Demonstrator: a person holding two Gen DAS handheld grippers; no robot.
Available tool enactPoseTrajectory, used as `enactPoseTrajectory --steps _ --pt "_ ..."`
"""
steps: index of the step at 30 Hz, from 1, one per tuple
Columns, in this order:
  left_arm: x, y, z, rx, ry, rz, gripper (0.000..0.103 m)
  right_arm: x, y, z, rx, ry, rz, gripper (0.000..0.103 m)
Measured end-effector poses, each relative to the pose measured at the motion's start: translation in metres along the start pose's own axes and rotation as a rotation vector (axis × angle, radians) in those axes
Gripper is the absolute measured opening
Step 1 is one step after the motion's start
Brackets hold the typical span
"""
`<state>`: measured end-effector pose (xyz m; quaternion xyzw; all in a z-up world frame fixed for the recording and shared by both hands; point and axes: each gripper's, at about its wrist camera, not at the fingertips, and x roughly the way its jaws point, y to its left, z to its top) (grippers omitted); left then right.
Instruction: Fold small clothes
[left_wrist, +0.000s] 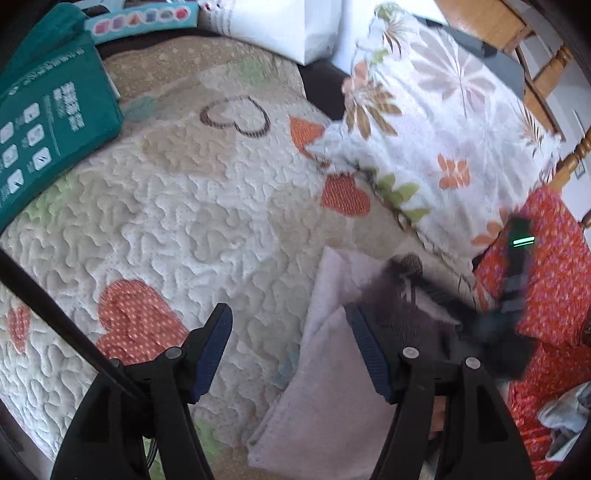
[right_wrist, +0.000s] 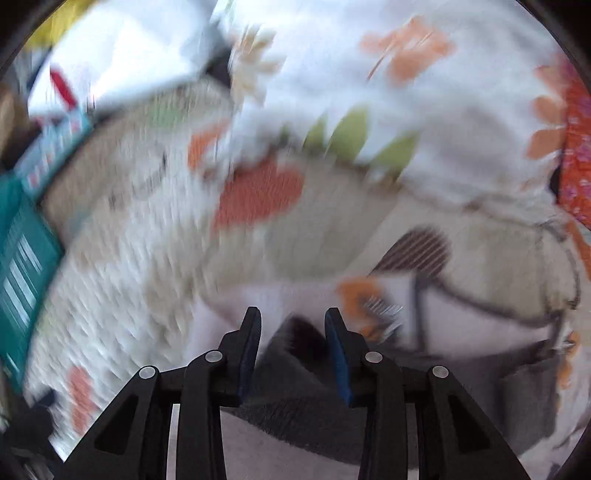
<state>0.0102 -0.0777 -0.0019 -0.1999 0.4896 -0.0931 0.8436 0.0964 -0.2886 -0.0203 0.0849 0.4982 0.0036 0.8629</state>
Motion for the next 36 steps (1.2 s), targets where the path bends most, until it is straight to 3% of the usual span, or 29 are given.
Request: enactPoseTrajectory --steps 2,6,10,13,18,23,24,26,28,32,34,36 --pt "0.006 -0.008 -0.003 0.05 0.049 0.01 0.067 -0.032 -0.02 -0.002 0.038 -0.025 0.005 0.052" --pt "0.032 -0.028 -0.028 0.162 0.164 0.031 0.067 -0.098 -0.073 -0.036 0.076 -0.032 -0.009 0.052" --pt "0.045 -0.043 -0.05 0.211 0.224 0.009 0.067 -0.152 -0.134 -0.106 0.125 -0.006 -0.089 0.052" --pt "0.052 -0.056 -0.065 0.285 0.233 0.047 0.067 -0.177 -0.161 -0.157 0.151 0.002 -0.127 0.052" --pt "0.065 -0.065 -0.081 0.385 0.239 0.14 0.07 -0.184 -0.171 -0.22 0.154 0.014 -0.157 0.052" --pt "0.068 -0.069 -0.085 0.419 0.228 0.161 0.075 -0.17 -0.176 -0.237 0.134 -0.021 -0.228 0.052" --pt "0.07 -0.069 -0.086 0.424 0.228 0.167 0.076 -0.166 -0.182 -0.236 0.167 -0.021 -0.177 0.041" --pt "0.072 -0.071 -0.088 0.436 0.227 0.178 0.077 -0.158 -0.191 -0.235 0.257 0.006 -0.037 0.005" --pt "0.072 -0.072 -0.089 0.446 0.229 0.183 0.078 -0.173 -0.199 -0.238 0.313 -0.036 -0.001 0.005" --pt "0.075 -0.07 -0.088 0.445 0.24 0.182 0.078 -0.206 -0.235 -0.259 0.44 -0.089 -0.115 0.004" --pt "0.075 -0.07 -0.088 0.443 0.241 0.185 0.079 -0.207 -0.255 -0.273 0.497 -0.065 -0.162 0.004" --pt "0.076 -0.071 -0.088 0.442 0.238 0.189 0.079 -0.201 -0.262 -0.284 0.525 -0.012 -0.144 0.006"
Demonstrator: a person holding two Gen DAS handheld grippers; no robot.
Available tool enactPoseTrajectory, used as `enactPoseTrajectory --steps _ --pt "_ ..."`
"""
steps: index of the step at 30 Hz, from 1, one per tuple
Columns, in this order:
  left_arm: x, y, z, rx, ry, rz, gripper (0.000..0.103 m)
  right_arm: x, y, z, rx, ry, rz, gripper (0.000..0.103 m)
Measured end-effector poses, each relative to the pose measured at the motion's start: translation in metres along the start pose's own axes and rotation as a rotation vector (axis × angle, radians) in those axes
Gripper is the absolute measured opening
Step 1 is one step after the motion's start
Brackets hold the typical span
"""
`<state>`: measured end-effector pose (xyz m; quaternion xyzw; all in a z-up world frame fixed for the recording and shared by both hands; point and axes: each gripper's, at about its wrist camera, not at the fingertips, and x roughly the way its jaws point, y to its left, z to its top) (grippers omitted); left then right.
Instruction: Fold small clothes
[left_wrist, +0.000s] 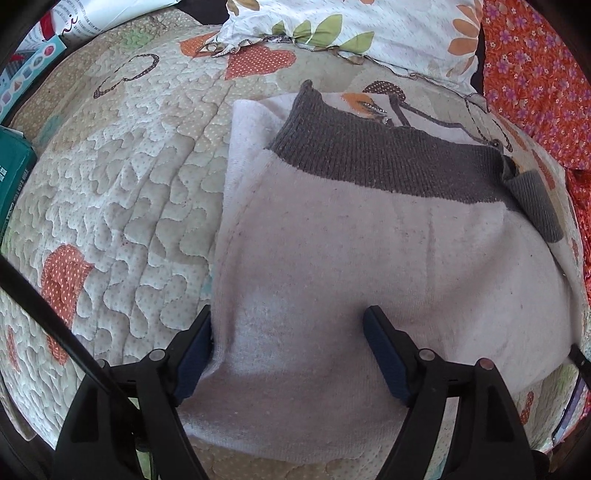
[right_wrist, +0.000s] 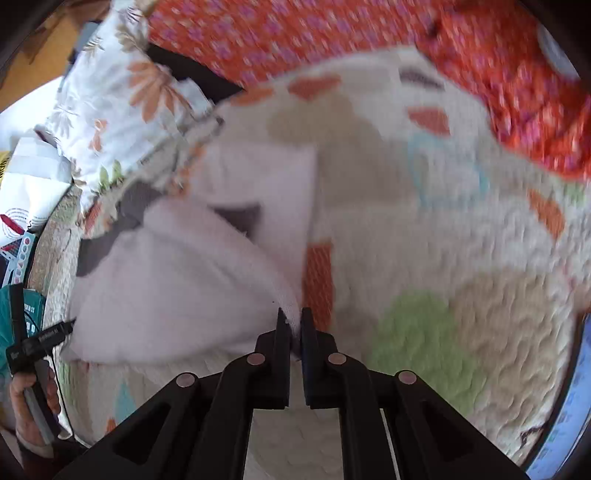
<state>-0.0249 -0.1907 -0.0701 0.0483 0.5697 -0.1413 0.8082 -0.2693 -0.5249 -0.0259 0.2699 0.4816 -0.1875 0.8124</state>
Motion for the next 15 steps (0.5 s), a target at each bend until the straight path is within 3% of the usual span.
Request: enactPoseTrajectory --steps 4,6,8,11,15 --pt "0.0 0.001 0.0 -0.003 0.001 0.0 0.08 -0.017 0.015 0.005 -0.03 -0.075 -0.031 0.012" --pt "0.0 0.002 0.001 -0.006 0.007 -0.004 0.08 -0.026 0.036 0.015 -0.079 -0.134 -0.033 0.036" --pt "0.001 0.002 0.002 -0.009 0.012 -0.009 0.081 -0.024 0.054 0.025 -0.147 -0.154 -0.021 0.05" --pt "0.001 0.003 0.003 -0.013 0.019 -0.018 0.082 -0.002 0.086 0.05 -0.24 -0.144 -0.015 0.05" --pt "0.001 0.005 0.002 -0.019 0.026 -0.04 0.083 0.047 0.096 0.088 -0.219 -0.11 -0.046 0.048"
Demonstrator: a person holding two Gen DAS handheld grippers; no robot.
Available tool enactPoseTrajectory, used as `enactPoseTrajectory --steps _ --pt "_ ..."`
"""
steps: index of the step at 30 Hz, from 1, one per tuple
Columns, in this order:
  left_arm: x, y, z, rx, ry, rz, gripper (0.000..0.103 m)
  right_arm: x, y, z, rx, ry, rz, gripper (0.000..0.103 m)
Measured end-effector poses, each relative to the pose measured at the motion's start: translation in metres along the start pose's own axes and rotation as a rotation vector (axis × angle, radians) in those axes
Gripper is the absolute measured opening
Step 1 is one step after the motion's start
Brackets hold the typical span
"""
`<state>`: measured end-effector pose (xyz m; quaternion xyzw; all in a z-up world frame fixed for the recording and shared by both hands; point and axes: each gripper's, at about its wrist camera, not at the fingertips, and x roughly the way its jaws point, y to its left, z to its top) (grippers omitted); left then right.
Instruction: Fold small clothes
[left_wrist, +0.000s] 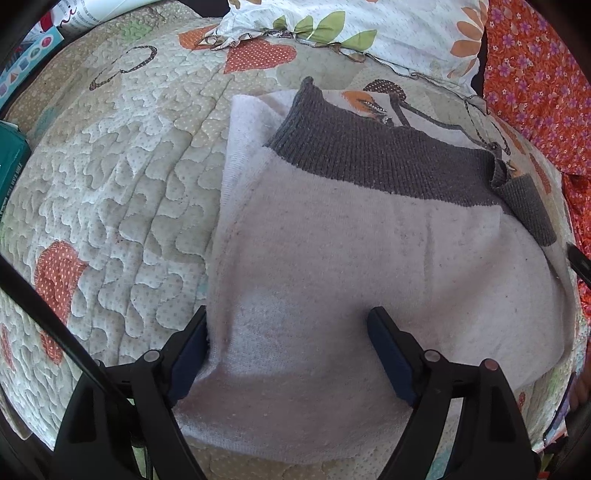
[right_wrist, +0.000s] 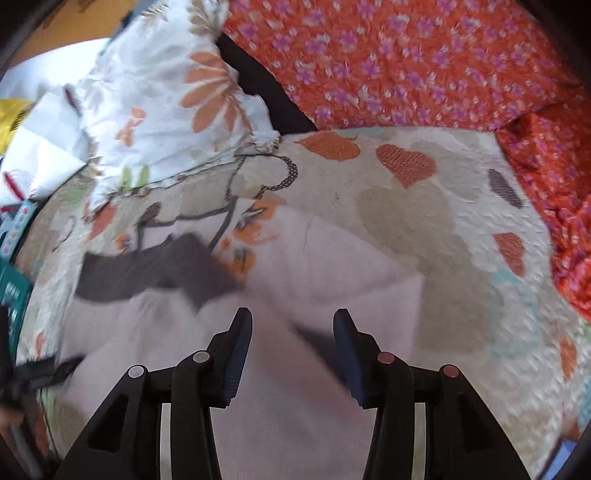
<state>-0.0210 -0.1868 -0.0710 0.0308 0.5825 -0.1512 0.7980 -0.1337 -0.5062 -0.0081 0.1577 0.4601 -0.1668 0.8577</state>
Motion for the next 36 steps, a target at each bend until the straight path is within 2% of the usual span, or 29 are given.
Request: enactPoseTrajectory --steps 1,2,3,5,8,14,16,18,20,22,23,24,26,28,30,32,34,36 --pt "0.0 0.001 0.0 0.0 0.002 -0.005 0.083 0.012 -0.003 0.003 0.028 0.024 0.01 0.044" --pt "0.0 0.001 0.0 0.0 0.003 -0.006 0.083 0.021 -0.002 0.002 0.056 0.04 0.034 0.032" --pt "0.0 0.0 0.0 -0.001 0.004 -0.007 0.083 0.024 0.002 -0.001 0.06 0.044 0.068 0.026" --pt "0.0 0.0 0.0 -0.001 0.005 -0.006 0.084 0.03 0.026 -0.013 -0.01 0.061 0.144 0.026" --pt "0.001 -0.001 0.001 -0.005 0.009 -0.004 0.088 0.025 0.049 -0.034 -0.123 0.034 0.122 0.027" --pt "0.003 -0.004 0.0 -0.001 0.005 0.011 0.091 0.009 0.034 -0.03 -0.127 0.031 0.148 0.027" --pt "0.004 -0.004 0.001 -0.001 0.005 0.012 0.091 0.005 0.03 -0.025 -0.115 0.018 0.15 0.03" --pt "0.004 -0.005 0.002 0.003 0.005 0.013 0.092 0.009 0.027 -0.015 -0.097 0.01 0.148 0.042" --pt "0.005 -0.005 0.002 0.007 0.005 0.017 0.093 0.018 0.028 -0.005 -0.074 0.013 0.174 0.042" --pt "0.007 -0.007 0.004 0.01 0.008 0.018 0.093 0.033 0.031 0.0 -0.057 0.058 0.231 0.042" --pt "0.007 -0.007 0.005 0.01 0.009 0.017 0.093 0.04 0.034 0.0 -0.05 0.088 0.247 0.039" --pt "0.009 -0.008 0.007 0.01 0.011 0.015 0.094 0.045 0.037 -0.001 -0.046 0.11 0.256 0.026" --pt "0.009 -0.008 0.009 0.008 0.015 0.013 0.094 0.04 0.037 0.002 -0.038 0.094 0.257 0.012" --pt "0.009 -0.008 0.01 0.005 0.016 0.01 0.094 0.022 0.029 0.009 -0.006 0.032 0.23 0.01" --pt "0.009 -0.006 0.011 0.0 0.015 0.008 0.094 0.002 0.008 0.018 0.056 -0.067 0.174 0.008" --pt "0.009 -0.005 0.011 -0.005 0.012 0.008 0.094 -0.01 -0.02 0.031 0.132 -0.13 0.068 0.008" --pt "0.009 -0.006 0.01 0.0 0.007 0.015 0.094 -0.006 -0.035 0.042 0.157 -0.127 -0.002 0.008" --pt "0.009 -0.008 0.009 0.004 0.005 0.02 0.094 0.016 -0.036 0.05 0.105 -0.048 -0.054 0.011"
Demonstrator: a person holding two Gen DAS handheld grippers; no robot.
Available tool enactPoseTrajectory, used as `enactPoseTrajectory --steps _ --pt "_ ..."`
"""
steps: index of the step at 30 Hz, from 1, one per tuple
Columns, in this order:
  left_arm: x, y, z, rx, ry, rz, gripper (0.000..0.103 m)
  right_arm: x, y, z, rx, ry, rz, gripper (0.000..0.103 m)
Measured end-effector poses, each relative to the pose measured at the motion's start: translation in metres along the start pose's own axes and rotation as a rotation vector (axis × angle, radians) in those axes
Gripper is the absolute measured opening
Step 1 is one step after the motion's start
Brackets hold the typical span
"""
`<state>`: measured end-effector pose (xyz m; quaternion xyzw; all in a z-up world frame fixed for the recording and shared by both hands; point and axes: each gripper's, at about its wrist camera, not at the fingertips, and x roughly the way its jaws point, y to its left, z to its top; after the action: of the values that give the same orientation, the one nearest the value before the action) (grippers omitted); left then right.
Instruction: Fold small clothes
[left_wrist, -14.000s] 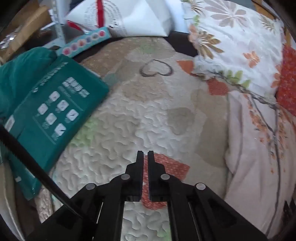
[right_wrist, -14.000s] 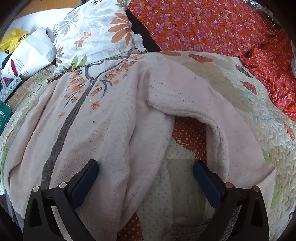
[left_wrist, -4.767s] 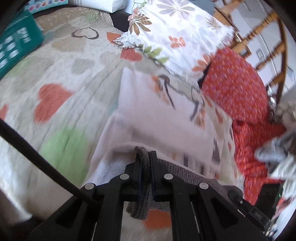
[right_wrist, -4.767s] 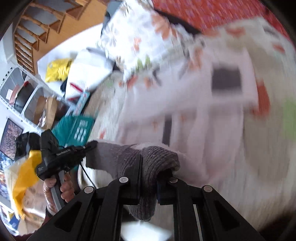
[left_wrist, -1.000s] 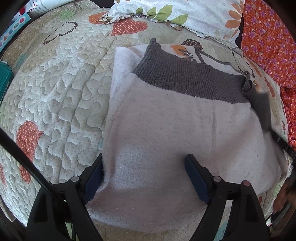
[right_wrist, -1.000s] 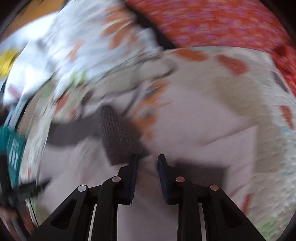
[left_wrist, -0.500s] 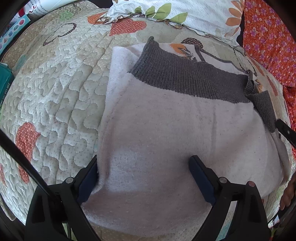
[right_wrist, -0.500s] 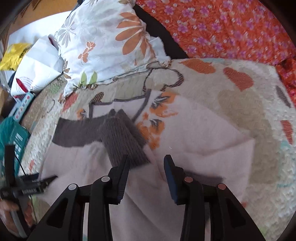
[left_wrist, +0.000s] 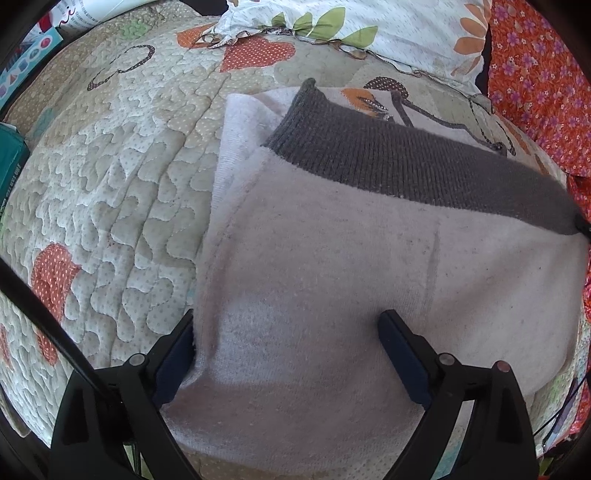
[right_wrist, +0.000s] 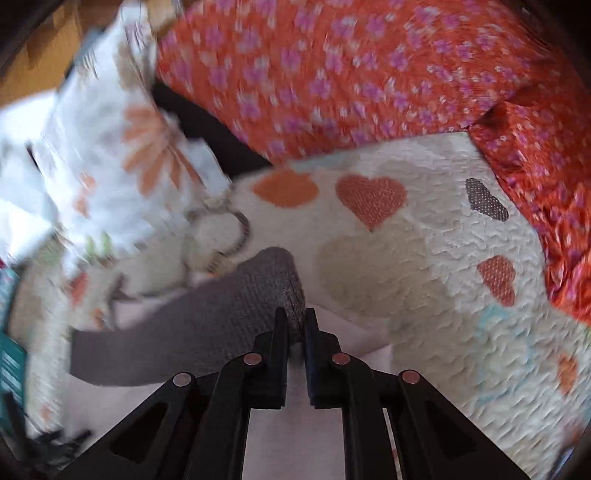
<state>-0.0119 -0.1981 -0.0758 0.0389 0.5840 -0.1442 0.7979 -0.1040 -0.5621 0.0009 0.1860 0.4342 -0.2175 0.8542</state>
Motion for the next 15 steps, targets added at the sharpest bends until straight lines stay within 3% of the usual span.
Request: enactPoseTrajectory --steps 3,4,5,6,11,15 --pt "0.0 0.0 0.0 -0.005 0.003 -0.006 0.094 0.005 0.003 -0.003 -0.023 0.006 -0.052 0.017" --pt "0.0 0.001 0.001 -0.007 0.005 -0.009 0.094 -0.002 0.001 -0.005 -0.005 -0.016 -0.038 0.021" --pt "0.0 0.001 0.001 -0.008 0.006 -0.011 0.094 -0.008 -0.002 -0.007 0.015 -0.026 -0.023 0.032" --pt "-0.001 0.001 0.001 -0.01 0.008 -0.014 0.094 -0.013 -0.006 -0.008 0.034 -0.036 -0.016 0.033" --pt "-0.004 0.008 0.001 -0.039 0.013 -0.044 0.094 -0.029 -0.022 -0.027 0.016 -0.013 0.002 0.033" --pt "-0.006 0.011 -0.002 -0.044 0.012 -0.057 0.094 -0.033 -0.029 -0.06 0.025 0.037 0.089 0.032"
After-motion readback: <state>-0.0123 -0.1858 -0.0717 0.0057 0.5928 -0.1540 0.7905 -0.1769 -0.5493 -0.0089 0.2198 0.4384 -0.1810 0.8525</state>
